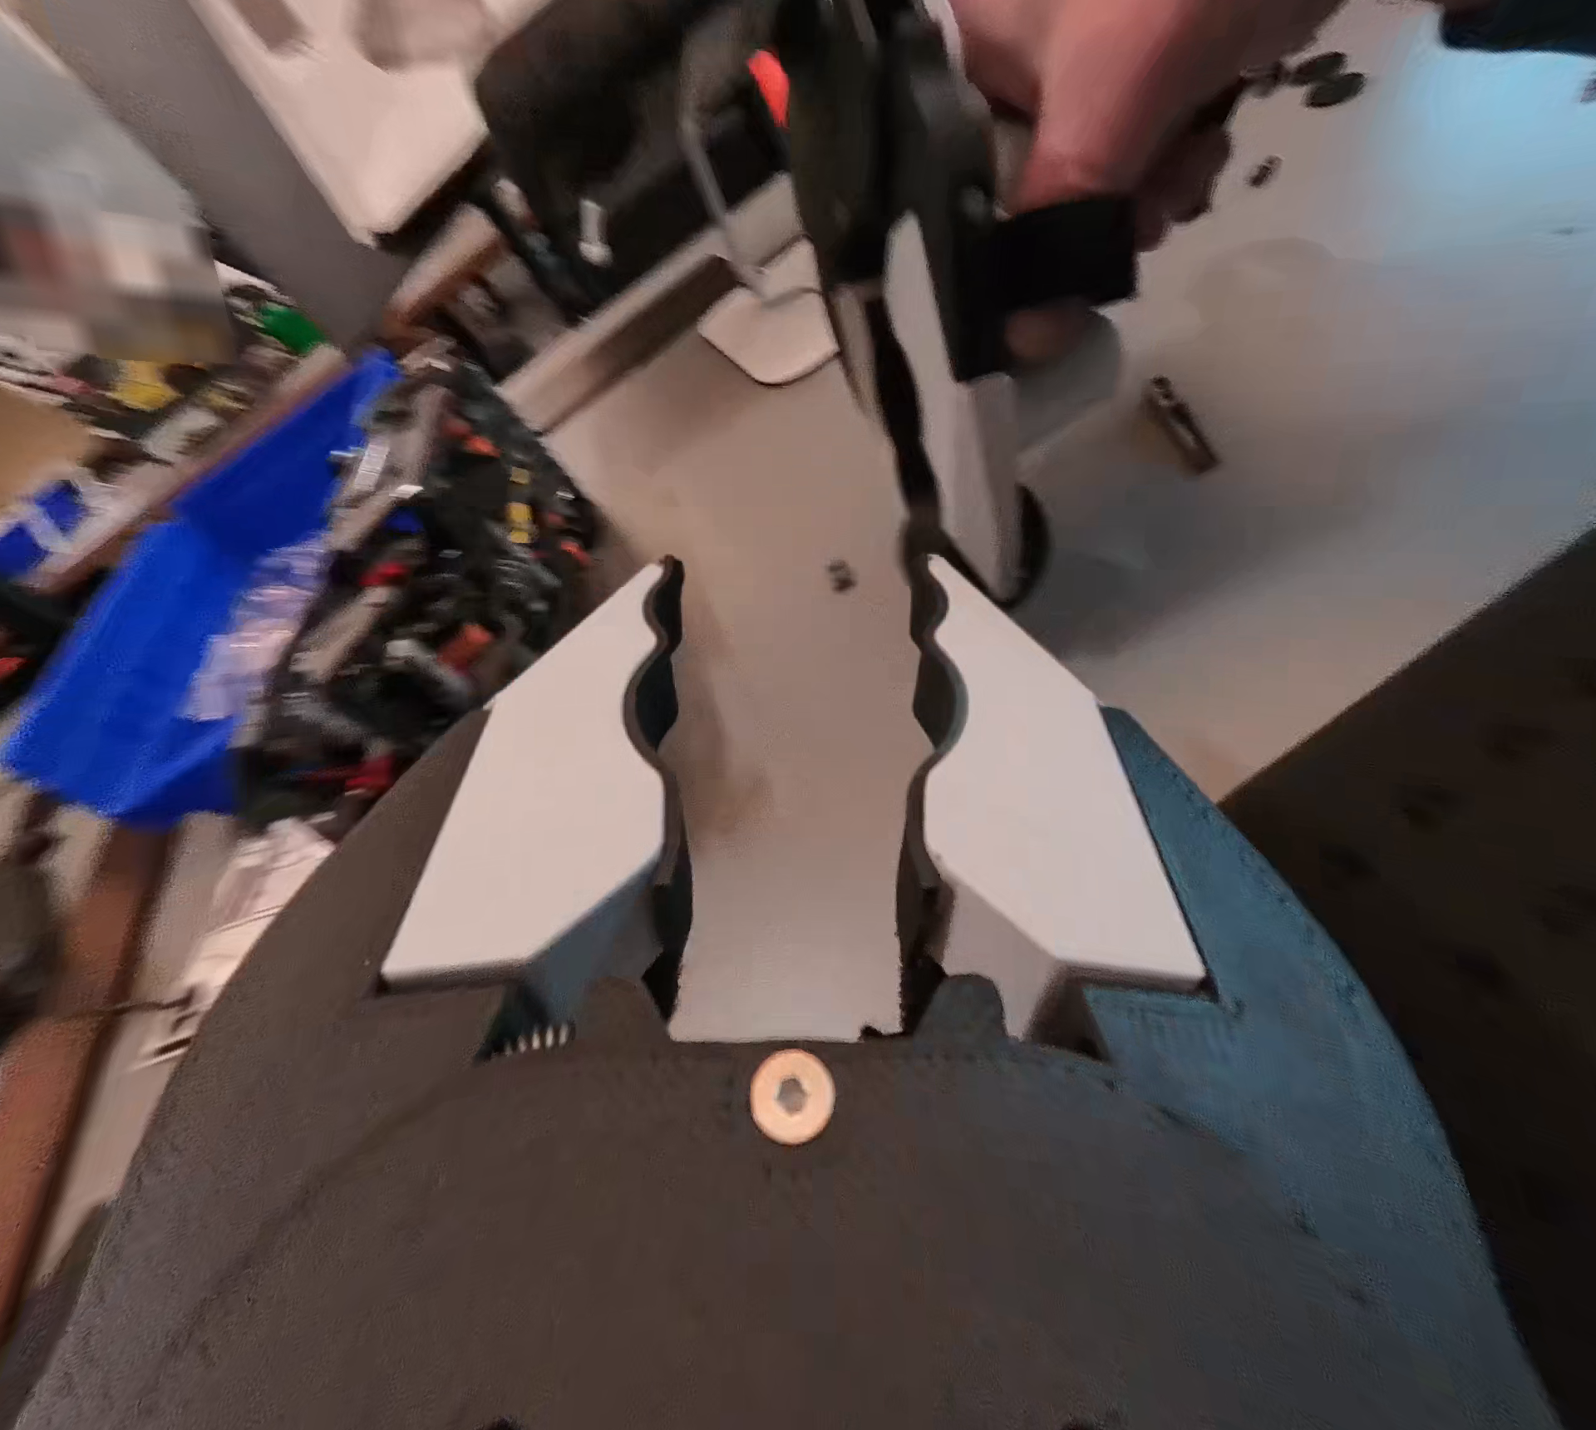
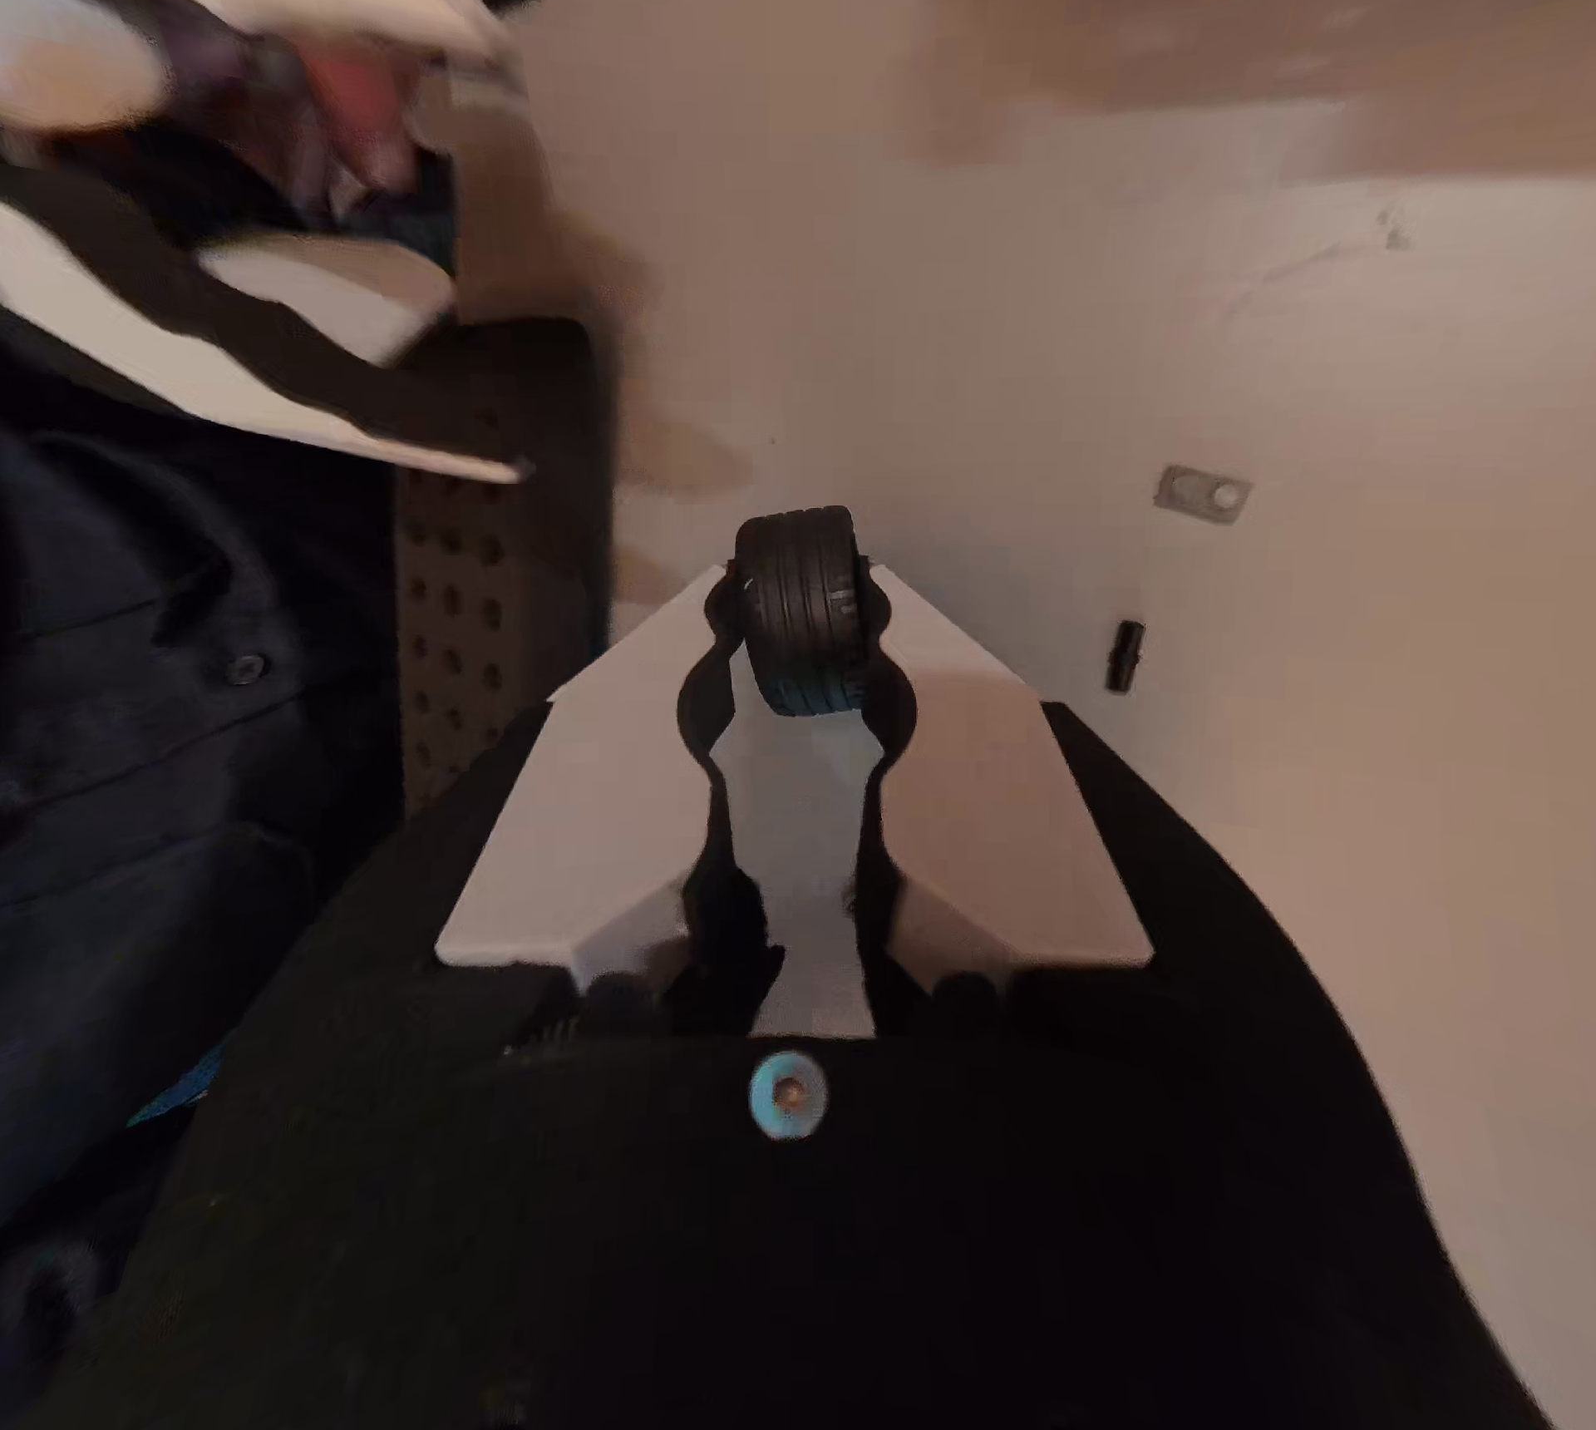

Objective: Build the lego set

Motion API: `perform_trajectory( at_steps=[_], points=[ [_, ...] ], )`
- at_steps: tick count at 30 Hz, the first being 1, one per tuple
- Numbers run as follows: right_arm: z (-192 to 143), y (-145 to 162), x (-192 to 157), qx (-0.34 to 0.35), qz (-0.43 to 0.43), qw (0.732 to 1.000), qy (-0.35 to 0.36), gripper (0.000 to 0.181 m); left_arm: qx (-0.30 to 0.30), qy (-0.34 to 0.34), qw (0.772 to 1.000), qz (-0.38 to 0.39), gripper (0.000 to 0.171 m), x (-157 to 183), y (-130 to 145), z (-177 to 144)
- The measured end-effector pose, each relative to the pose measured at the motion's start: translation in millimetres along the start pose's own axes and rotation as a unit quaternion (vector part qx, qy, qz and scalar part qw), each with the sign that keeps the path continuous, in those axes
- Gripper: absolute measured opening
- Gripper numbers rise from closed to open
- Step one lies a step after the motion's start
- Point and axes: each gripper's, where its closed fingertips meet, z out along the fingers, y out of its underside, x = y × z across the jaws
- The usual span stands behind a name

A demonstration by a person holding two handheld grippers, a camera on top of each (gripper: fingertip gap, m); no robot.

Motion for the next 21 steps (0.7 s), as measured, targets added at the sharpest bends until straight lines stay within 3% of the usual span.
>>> perform_trajectory(
  at_steps=[5, 10, 16, 21],
  points=[
    [-26, -28, -34, 0.102, -0.105, 0.988, -0.051, 0.022, -0.022, 0.093, 0.994, -0.060, 0.051, 16, 12, 18],
    [-38, -37, -59, 0.151, -0.184, 0.968, -0.084, 0.021, 0.051, 0.188, 0.975, -0.103, 0.031, 30, -14, 8],
    [-45, -47, -63, 0.186, -0.197, 0.958, -0.089, 0.020, 0.099, 0.186, 0.965, -0.158, 0.030, 25, -22, 4],
    [-43, -58, -67, 0.201, -0.218, 0.953, -0.065, 0.021, 0.161, 0.211, 0.930, -0.254, 0.039, 15, -34, -6]
  ],
)
